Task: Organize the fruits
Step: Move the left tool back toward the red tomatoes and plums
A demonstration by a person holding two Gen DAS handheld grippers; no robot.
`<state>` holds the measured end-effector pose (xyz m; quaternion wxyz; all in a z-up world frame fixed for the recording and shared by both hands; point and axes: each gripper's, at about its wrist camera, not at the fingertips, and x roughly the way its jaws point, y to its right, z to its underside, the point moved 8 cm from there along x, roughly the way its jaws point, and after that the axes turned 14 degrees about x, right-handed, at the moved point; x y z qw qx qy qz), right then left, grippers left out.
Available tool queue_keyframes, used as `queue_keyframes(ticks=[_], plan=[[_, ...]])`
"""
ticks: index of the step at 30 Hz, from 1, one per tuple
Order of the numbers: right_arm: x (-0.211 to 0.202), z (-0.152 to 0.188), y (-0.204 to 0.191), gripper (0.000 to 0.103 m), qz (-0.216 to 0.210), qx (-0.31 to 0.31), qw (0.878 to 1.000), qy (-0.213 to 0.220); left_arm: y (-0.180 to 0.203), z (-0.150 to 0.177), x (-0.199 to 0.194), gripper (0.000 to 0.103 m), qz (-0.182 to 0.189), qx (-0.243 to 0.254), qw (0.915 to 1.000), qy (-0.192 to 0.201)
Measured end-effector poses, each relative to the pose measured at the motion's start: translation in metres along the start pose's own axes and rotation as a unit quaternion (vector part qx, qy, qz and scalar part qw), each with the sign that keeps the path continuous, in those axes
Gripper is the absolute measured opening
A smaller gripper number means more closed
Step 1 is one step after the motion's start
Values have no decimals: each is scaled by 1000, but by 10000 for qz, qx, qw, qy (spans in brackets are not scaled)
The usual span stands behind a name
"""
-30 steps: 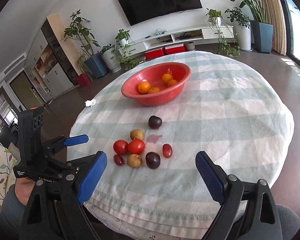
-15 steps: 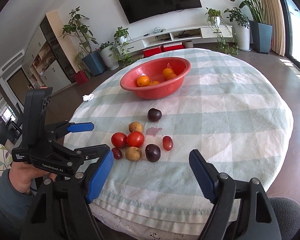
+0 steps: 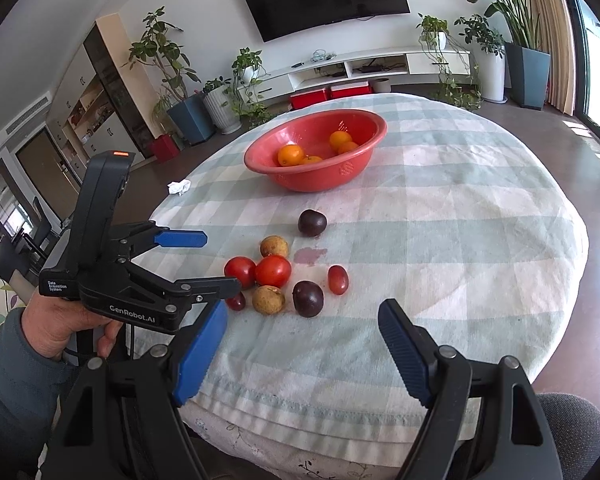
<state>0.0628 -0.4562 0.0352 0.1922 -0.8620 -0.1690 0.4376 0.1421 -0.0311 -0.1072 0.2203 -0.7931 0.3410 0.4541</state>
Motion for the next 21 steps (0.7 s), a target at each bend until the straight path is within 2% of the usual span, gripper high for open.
queue_keyframes(ticks=[1,3,9,11,13,21], plan=[[0,0,0,81,2,-1,10000,-5,0,0,1,70,19,41,10000,-42],[0,0,0,81,-1,9,10000,-1,1,0,4,65,37,132,9998,-110],[1,0,2,81,0,7,10000,-23,6,-2,10,62,103,358,9990,-242],[1,0,2,81,2,6,10000,-22,8,-3,12,55,172,383,9987,-279],[1,0,2,81,5,6,10000,-26,10,-2,15,38,271,392,9983,-321],[1,1,3,81,3,8,10000,-36,9,-3,19,38,408,329,9982,-303]])
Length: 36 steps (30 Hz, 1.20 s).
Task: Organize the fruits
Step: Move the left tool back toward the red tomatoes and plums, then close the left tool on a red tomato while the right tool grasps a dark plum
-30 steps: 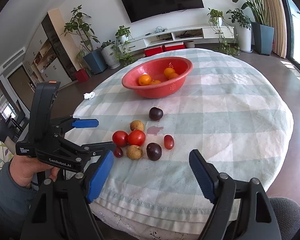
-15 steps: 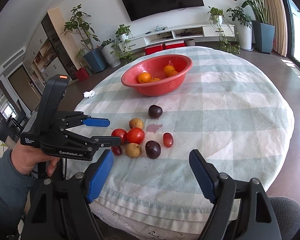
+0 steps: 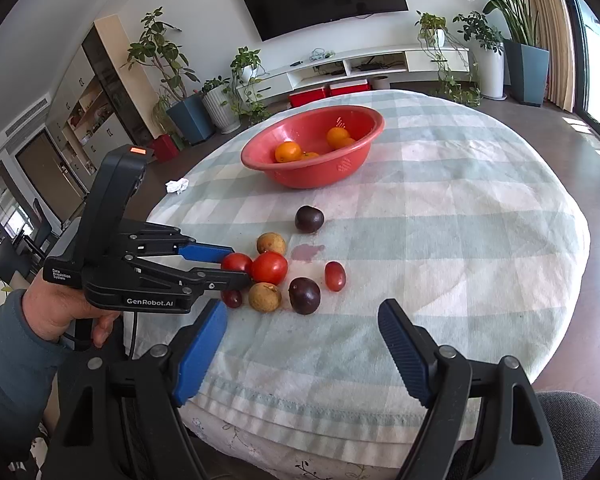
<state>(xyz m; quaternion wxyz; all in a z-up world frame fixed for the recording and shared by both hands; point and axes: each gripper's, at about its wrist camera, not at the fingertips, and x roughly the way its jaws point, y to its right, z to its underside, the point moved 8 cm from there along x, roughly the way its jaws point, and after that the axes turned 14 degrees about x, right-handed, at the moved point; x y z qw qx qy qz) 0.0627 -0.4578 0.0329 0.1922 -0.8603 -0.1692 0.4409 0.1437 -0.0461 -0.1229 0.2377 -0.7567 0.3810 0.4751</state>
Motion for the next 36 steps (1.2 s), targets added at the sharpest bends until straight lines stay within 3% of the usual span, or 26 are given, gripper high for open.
queue_keyframes(ticks=[5,6,7,20,25,27,36], plan=[[3,4,2,81,5,2,10000,-37,3,-1,2,36,30,45,10000,-49],[3,4,1,81,3,3,10000,-38,4,-2,2,28,75,68,9999,-51],[3,4,1,81,-1,3,10000,-33,6,-3,2,27,70,99,9999,-71],[14,5,1,80,119,-91,9998,-128,-2,6,-9,27,-24,-190,9997,152],[28,0,0,71,301,-291,9988,-254,-9,18,-24,27,-42,-583,9972,460],[36,1,-1,61,353,-377,9979,-392,-9,23,-29,27,-49,-698,9960,559],[65,4,-4,48,574,-701,9932,-731,-9,42,-45,27,-54,-1037,9911,828]])
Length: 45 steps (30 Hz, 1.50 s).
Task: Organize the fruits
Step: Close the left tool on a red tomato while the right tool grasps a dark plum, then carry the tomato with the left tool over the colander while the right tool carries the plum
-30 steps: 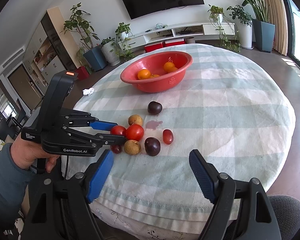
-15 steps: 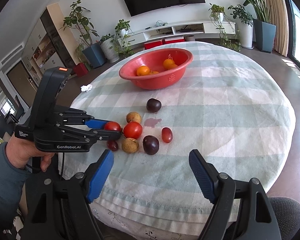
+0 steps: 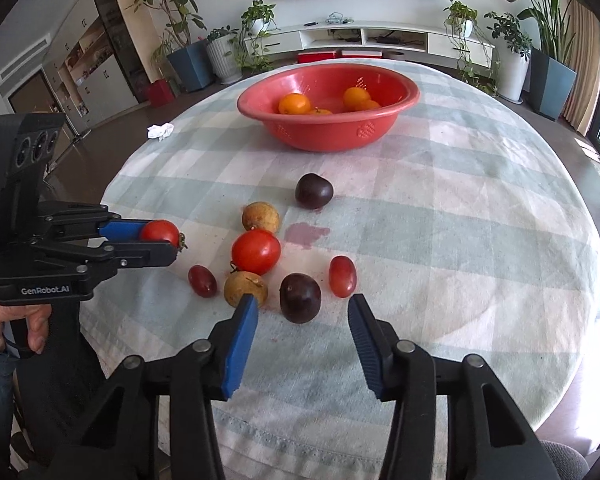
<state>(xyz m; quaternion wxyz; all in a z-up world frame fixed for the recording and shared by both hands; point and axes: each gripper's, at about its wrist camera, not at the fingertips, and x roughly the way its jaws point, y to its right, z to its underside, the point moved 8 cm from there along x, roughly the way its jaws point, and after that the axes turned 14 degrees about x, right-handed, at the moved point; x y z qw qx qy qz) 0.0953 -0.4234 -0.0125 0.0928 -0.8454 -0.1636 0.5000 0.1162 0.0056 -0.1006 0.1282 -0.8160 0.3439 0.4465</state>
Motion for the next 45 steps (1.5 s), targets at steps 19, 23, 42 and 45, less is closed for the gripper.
queue_keyframes(ticks=[19,23,42,45], plan=[[17,2,-2,35,177,-264,9993,-179,1,4,1,27,65,-100,9999,81],[18,4,-3,27,139,-297,9993,-197,2,4,1,27,69,-94,9999,86],[-31,-26,12,27,-353,233,9988,229,-12,-25,-15,27,-103,-31,9995,306],[-43,-48,24,27,-352,385,9978,407,-21,-46,-22,27,-220,77,9989,414]])
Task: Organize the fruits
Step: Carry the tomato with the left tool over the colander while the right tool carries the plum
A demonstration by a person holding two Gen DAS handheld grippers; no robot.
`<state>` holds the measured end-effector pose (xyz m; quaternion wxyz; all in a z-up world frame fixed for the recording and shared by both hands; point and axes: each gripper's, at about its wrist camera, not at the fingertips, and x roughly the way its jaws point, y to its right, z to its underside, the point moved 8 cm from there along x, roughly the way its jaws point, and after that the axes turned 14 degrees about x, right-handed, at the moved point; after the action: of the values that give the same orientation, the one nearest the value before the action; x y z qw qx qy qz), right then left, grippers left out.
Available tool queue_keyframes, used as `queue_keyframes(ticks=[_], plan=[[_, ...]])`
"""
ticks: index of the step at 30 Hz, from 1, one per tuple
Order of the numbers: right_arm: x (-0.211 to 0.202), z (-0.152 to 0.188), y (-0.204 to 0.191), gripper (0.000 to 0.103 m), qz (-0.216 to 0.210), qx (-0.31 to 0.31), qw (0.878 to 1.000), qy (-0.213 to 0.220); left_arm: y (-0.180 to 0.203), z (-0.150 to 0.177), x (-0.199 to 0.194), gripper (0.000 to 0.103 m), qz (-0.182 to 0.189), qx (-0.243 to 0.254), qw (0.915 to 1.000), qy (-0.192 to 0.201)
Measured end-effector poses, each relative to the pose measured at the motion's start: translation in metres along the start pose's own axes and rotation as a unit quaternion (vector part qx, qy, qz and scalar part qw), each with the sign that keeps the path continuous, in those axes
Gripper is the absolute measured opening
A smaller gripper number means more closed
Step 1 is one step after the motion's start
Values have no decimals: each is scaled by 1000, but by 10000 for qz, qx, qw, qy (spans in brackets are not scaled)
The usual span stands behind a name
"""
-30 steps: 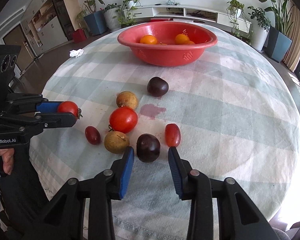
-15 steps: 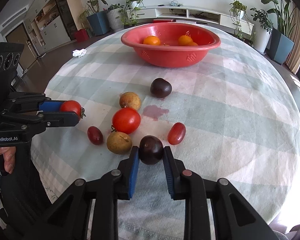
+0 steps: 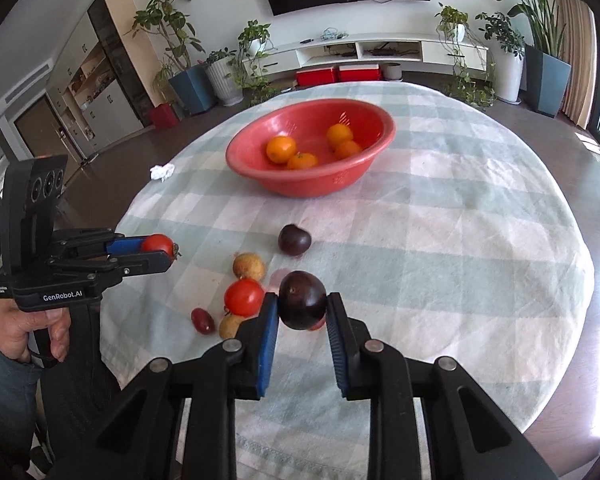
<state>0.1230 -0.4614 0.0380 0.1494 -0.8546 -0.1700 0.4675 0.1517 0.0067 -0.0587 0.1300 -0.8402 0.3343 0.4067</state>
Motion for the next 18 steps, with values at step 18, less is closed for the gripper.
queue_keyframes(ticks=[18], plan=[[67,-134,-24,27,-303,19,9995,59,-59,-118,74,27,-640,465,9968,-127]])
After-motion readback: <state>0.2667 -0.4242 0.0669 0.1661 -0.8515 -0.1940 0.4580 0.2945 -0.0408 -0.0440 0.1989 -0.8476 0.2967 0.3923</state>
